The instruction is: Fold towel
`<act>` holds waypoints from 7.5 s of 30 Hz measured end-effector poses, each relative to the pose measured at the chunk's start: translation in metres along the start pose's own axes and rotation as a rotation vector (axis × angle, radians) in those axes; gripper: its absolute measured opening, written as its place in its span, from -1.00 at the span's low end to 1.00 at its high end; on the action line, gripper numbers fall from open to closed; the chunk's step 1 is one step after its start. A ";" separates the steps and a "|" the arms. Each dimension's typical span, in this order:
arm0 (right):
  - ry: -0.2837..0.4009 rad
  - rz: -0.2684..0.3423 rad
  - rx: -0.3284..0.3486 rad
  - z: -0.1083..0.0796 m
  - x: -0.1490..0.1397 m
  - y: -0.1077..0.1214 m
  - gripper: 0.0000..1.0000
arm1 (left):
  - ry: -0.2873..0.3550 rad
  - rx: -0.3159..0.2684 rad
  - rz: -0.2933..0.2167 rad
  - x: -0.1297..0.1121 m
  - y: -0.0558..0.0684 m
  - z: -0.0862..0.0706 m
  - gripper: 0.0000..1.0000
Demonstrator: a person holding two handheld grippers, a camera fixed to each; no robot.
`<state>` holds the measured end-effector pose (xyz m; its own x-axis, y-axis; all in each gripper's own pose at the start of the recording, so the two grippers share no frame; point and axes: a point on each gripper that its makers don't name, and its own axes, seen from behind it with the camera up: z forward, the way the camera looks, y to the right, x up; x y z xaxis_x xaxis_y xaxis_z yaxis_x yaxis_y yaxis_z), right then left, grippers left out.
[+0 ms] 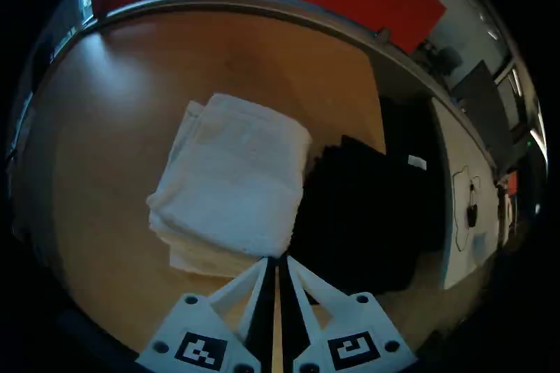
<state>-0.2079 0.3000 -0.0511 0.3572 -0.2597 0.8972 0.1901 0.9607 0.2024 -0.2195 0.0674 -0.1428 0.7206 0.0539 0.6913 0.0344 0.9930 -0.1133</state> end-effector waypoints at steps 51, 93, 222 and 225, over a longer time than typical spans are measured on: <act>-0.015 0.009 -0.155 -0.004 -0.010 0.021 0.39 | 0.010 -0.006 0.002 -0.001 -0.004 -0.003 0.89; 0.194 0.139 -0.032 -0.038 0.035 -0.033 0.83 | 0.079 -0.013 -0.011 0.024 -0.004 -0.011 0.89; 1.112 0.377 0.029 -0.217 0.228 -0.261 0.83 | 0.722 0.106 -0.032 0.162 -0.076 0.033 0.89; 1.114 0.374 0.026 -0.212 0.226 -0.264 0.83 | 0.740 0.113 -0.035 0.152 -0.077 0.039 0.89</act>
<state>0.0165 -0.0330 0.0150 0.9918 0.1090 0.0664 -0.1104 0.9937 0.0184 -0.1393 0.0031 -0.0012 0.9993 -0.0233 0.0281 0.0233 0.9997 0.0015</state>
